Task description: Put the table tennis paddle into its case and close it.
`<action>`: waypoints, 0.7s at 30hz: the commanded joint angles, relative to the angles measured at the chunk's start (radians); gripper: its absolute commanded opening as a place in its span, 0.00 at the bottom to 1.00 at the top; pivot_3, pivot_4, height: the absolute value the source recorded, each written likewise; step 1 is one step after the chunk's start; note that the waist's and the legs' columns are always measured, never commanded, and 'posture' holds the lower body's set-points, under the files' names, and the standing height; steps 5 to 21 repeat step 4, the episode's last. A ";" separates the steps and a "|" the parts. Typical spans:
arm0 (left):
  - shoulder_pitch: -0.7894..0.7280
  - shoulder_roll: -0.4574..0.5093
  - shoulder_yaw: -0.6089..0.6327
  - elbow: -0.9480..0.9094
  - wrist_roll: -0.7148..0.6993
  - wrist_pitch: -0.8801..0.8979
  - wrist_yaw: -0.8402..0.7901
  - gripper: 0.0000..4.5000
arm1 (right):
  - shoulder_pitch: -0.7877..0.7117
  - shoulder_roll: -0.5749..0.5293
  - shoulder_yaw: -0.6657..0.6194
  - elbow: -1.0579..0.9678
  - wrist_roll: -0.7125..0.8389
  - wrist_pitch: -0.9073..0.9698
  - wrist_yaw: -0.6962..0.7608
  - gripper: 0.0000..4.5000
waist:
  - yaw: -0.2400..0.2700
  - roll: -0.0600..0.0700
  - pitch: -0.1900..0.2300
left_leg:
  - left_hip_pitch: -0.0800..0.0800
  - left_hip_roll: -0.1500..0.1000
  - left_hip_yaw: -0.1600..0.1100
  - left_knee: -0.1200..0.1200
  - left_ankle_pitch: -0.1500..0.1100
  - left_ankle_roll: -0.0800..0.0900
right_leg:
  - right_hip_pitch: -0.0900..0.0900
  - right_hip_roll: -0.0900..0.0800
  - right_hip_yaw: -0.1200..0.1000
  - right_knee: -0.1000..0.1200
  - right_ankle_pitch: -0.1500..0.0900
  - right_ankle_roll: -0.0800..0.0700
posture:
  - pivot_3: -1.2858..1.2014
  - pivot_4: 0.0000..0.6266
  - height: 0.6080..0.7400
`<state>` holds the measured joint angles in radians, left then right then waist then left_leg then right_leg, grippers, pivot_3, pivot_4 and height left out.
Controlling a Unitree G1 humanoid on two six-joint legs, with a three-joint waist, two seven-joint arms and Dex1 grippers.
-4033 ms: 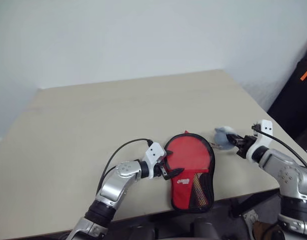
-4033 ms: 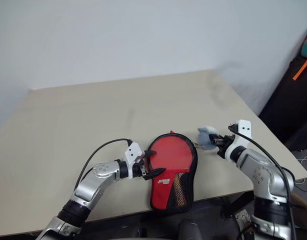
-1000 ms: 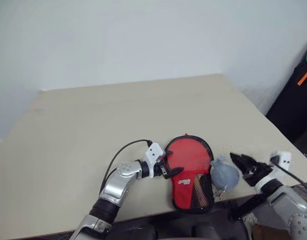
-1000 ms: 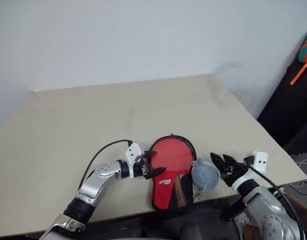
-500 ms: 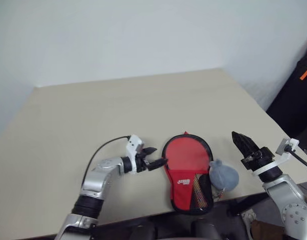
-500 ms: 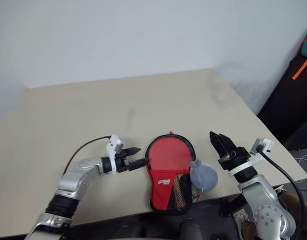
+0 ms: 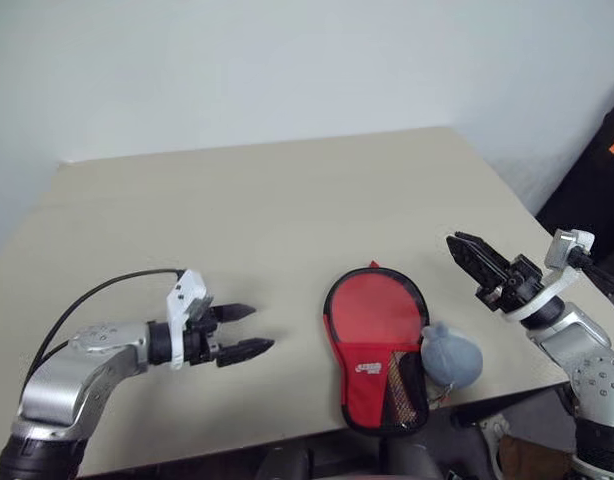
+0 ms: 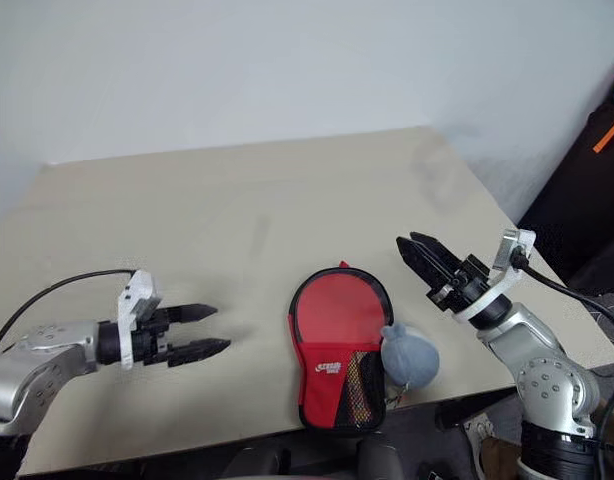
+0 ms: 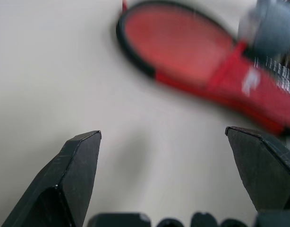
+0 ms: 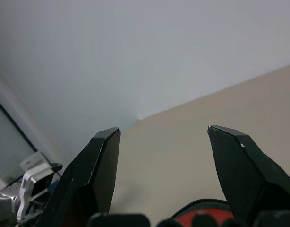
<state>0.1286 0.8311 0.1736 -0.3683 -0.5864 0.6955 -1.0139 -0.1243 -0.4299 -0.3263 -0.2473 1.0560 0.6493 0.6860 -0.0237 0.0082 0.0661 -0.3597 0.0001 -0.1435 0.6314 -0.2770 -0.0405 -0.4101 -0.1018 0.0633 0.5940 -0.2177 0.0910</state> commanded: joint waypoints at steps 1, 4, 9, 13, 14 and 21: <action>0.063 0.027 0.068 -0.085 -0.002 -0.012 0.015 1.00 | -0.054 -0.010 0.010 0.016 -0.019 -0.025 0.037 0.71 | 0.001 -0.001 0.001 | 0.000 0.000 0.000 0.001 0.000 0.000 | 0.000 0.000 0.000 0.001 0.000 0.000 | 0.52 0.00 1.00; 0.096 0.033 0.059 -0.107 0.033 -0.038 0.037 1.00 | -0.078 0.004 0.027 0.044 -0.043 -0.043 0.057 0.71 | 0.003 -0.001 0.001 | 0.000 0.000 0.000 0.003 0.000 0.000 | 0.000 0.000 0.000 0.003 0.000 0.000 | 0.52 0.00 1.00; 0.096 0.033 0.059 -0.107 0.033 -0.038 0.037 1.00 | -0.078 0.004 0.027 0.044 -0.043 -0.043 0.057 0.71 | 0.003 -0.001 0.001 | 0.000 0.000 0.000 0.003 0.000 0.000 | 0.000 0.000 0.000 0.003 0.000 0.000 | 0.52 0.00 1.00; 0.096 0.033 0.059 -0.107 0.033 -0.038 0.037 1.00 | -0.078 0.004 0.027 0.044 -0.043 -0.043 0.057 0.71 | 0.003 -0.001 0.001 | 0.000 0.000 0.000 0.003 0.000 0.000 | 0.000 0.000 0.000 0.003 0.000 0.000 | 0.52 0.00 1.00; 0.096 0.033 0.059 -0.107 0.033 -0.038 0.037 1.00 | -0.078 0.004 0.027 0.044 -0.043 -0.043 0.057 0.71 | 0.003 -0.001 0.001 | 0.000 0.000 0.000 0.003 0.000 0.000 | 0.000 0.000 0.000 0.003 0.000 0.000 | 0.52 0.00 1.00; 0.096 0.033 0.059 -0.107 0.033 -0.038 0.037 1.00 | -0.078 0.004 0.027 0.044 -0.043 -0.043 0.057 0.71 | 0.003 -0.001 0.001 | 0.000 0.000 0.000 0.003 0.000 0.000 | 0.000 0.000 0.000 0.003 0.000 0.000 | 0.52 0.00 1.00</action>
